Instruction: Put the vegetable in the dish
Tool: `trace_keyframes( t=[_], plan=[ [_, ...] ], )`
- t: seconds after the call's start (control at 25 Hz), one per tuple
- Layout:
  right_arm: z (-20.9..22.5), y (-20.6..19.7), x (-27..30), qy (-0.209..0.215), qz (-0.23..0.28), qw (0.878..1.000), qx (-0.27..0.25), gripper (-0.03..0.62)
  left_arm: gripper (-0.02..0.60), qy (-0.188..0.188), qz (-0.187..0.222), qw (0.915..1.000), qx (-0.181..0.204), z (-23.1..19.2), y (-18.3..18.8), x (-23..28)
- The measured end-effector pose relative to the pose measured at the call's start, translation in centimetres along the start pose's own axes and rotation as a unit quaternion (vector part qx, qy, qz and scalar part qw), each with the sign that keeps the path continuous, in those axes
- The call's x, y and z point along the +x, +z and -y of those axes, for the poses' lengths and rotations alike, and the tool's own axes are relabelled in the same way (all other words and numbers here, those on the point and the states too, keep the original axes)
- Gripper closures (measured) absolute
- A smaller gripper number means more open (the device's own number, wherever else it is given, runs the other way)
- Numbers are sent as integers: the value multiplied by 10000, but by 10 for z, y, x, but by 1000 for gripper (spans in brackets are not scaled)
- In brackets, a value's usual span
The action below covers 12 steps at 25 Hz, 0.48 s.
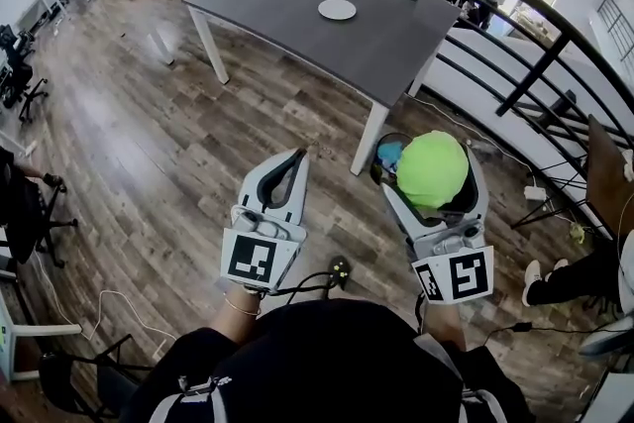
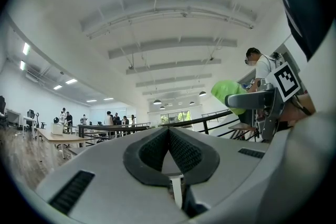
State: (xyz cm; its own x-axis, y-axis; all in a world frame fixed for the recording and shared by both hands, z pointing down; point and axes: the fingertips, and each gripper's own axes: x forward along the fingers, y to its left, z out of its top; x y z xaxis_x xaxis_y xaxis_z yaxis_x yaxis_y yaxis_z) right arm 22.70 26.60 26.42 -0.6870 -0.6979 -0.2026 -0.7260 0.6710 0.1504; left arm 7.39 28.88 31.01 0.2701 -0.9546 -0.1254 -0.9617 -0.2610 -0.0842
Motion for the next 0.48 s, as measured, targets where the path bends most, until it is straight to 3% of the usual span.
trace_keyframes(
  t=[0.48],
  plan=[
    [59,-24,53,195,36,9998,76,69,581,149,-82,9998,50,-12,-15,73]
  ],
)
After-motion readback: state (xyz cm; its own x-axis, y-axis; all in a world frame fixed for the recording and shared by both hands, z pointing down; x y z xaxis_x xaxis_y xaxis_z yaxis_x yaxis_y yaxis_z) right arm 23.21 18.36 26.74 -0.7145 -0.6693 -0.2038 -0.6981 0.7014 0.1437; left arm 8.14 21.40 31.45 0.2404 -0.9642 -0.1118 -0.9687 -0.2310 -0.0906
